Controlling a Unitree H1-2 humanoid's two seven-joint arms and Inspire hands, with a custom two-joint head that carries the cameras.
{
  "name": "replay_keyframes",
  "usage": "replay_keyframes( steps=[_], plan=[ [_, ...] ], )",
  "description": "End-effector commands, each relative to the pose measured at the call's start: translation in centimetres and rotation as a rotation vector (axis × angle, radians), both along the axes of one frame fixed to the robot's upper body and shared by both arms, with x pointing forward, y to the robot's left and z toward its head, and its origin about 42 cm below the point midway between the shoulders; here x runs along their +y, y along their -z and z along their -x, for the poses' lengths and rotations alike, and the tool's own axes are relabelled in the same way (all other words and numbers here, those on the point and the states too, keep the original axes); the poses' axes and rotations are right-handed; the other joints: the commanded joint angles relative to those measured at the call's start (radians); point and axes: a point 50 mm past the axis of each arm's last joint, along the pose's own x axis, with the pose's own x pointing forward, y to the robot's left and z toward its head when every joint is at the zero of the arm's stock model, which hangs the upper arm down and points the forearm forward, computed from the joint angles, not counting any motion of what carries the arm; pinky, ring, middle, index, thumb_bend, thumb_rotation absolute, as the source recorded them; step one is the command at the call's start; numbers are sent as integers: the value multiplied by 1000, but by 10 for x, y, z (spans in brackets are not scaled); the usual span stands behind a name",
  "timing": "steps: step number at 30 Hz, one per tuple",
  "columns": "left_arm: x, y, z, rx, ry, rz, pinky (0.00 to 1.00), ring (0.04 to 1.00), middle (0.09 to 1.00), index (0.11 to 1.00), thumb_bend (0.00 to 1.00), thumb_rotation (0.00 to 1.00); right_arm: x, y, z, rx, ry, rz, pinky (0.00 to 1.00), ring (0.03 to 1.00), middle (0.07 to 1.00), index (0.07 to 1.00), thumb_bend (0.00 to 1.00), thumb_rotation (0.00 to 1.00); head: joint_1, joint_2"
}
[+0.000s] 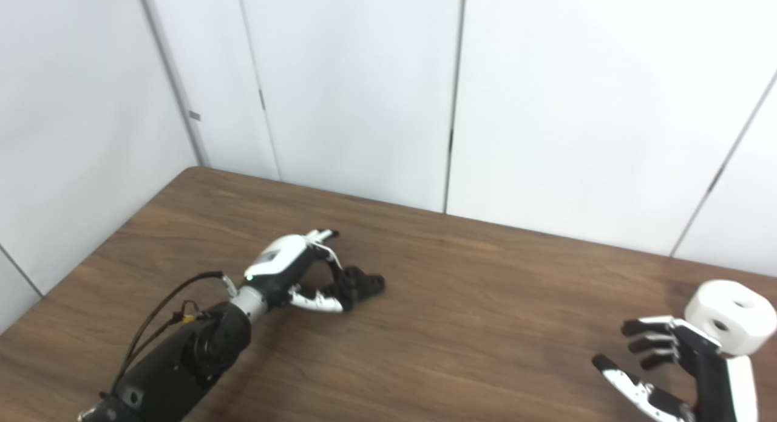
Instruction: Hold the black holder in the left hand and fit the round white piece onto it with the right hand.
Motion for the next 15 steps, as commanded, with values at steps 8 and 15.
replay_keyframes(
  steps=[8,15],
  plan=[
    [-73,3,31,-14,336,13,992,1000,983,486,523,63,3,-9,-8,-64,-26,-43,427,545,623,496,498,124,-79,28],
    [-103,12,40,6,452,5,964,1000,999,488,523,64,11,-7,-10,-79,-33,-37,422,536,616,497,500,133,-181,65]
  ],
)
